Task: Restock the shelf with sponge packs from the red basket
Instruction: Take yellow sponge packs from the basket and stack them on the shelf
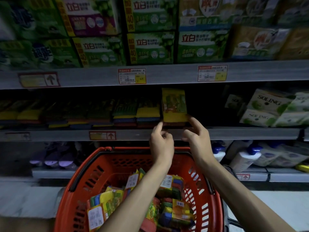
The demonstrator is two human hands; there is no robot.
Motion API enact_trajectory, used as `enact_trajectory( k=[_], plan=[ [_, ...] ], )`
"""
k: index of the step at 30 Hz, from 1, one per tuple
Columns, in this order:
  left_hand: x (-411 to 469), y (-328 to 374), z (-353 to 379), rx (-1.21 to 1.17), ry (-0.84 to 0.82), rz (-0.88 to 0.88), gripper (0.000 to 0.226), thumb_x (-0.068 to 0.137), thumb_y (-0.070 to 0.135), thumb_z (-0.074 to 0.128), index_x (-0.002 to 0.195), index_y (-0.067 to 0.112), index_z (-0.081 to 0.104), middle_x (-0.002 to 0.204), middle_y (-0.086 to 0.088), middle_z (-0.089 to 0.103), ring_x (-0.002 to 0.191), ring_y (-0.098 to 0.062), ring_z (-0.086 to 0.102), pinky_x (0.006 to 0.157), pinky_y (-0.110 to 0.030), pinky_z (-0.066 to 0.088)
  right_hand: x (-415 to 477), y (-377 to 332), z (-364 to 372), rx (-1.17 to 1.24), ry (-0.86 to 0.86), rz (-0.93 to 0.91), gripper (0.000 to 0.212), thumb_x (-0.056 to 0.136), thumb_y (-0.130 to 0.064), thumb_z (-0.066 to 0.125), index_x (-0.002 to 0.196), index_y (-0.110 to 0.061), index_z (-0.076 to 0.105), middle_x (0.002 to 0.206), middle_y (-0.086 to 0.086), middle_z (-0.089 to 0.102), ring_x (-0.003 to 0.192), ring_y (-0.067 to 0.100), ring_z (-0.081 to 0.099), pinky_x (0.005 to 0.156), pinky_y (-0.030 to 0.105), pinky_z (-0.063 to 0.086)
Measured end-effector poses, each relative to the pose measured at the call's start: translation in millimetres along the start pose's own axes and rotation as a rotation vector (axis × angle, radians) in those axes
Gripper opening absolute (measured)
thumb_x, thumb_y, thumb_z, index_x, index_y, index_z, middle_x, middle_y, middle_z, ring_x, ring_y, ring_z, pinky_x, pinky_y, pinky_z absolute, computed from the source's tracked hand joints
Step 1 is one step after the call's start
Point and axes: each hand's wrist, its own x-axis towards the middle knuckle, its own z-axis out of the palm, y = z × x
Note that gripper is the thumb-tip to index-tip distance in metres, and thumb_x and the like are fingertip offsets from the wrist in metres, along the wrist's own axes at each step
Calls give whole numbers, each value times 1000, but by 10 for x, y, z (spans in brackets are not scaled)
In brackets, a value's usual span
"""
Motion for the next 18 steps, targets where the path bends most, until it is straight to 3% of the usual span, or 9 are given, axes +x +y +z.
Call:
enact_trajectory(
  k=[4,6,8,11,14,18],
  plan=[
    [-16,54,-4,3,-21,25,54,101,6,53,153,17,44,135,-2,59,117,-17,61,87,-19,48,-5,-25,22,-10,13,-7,48,73,-20,55,120,-30,65,104,-6,74,94,18,68,86,48,56],
    [-13,81,-8,5,-28,32,54,101,6,53,153,15,44,151,-1,46,126,-18,57,97,-26,47,23,-20,23,1,5,-1,56,73,-24,57,129,-28,62,114,-4,72,103,21,67,92,55,55],
    [1,99,-4,4,-30,32,53,101,6,53,153,14,44,157,-1,40,128,-21,56,104,-32,48,45,-8,15,3,4,9,66,72,-26,58,138,-24,58,123,-2,69,110,17,65,96,54,54],
    [23,112,10,11,-23,44,49,101,8,54,150,12,48,143,-4,47,123,-24,58,102,-39,52,56,-15,4,1,4,2,62,73,-21,57,135,-23,59,114,-9,70,100,4,65,92,43,55],
    [35,122,15,19,-9,35,46,100,10,54,146,11,52,136,-5,46,120,-24,56,97,-32,50,94,-11,10,-14,-1,13,71,75,-24,58,146,-19,52,139,-4,61,126,12,58,107,47,49],
    [24,124,17,2,4,39,42,100,10,53,142,12,56,130,-4,48,114,-26,58,92,-35,51,97,-5,22,-54,11,-9,72,74,-26,58,145,-19,53,138,-2,62,124,13,58,107,48,49]
  ],
)
